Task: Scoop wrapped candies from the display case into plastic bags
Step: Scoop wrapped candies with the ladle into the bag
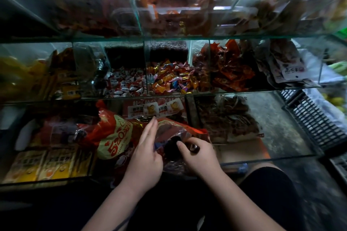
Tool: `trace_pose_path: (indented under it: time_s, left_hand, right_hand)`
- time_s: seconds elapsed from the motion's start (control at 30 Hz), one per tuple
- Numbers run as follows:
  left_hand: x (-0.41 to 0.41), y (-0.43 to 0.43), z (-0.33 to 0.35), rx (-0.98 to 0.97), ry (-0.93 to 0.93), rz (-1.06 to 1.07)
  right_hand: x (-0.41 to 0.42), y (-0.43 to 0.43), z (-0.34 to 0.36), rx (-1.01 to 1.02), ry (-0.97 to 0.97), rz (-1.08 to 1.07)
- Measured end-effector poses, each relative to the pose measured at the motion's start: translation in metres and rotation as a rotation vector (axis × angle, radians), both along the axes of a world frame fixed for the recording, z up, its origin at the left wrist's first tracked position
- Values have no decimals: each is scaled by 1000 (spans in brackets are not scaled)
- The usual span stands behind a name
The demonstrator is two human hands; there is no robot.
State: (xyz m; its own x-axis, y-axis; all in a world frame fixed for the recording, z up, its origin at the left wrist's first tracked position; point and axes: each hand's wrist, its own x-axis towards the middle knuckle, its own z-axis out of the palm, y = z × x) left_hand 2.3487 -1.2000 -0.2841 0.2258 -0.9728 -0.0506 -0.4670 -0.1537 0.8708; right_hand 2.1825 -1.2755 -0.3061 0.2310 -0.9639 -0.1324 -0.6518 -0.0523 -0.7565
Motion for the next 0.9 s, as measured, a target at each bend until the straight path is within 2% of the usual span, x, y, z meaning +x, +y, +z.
trace_pose_path:
  time_s: [0.13,0.23,0.37,0.63,0.9]
  left_hand:
    - [1,0,-1,11,-5,-3]
    - [1,0,0,23,12,3]
    - [2,2,3,42,-32,19]
    - [8,3,7,71,-20,35]
    - [7,0,7,74,-104,42]
  right_hand:
    - [2,7,-1,-24,65,45]
    - [4,8,0,42,46,47]
    - [3,6,2,236,-188,-119]
    - [-14,20,16,361,-588,-370]
    - [-66,22,47,-23,-544,-377]
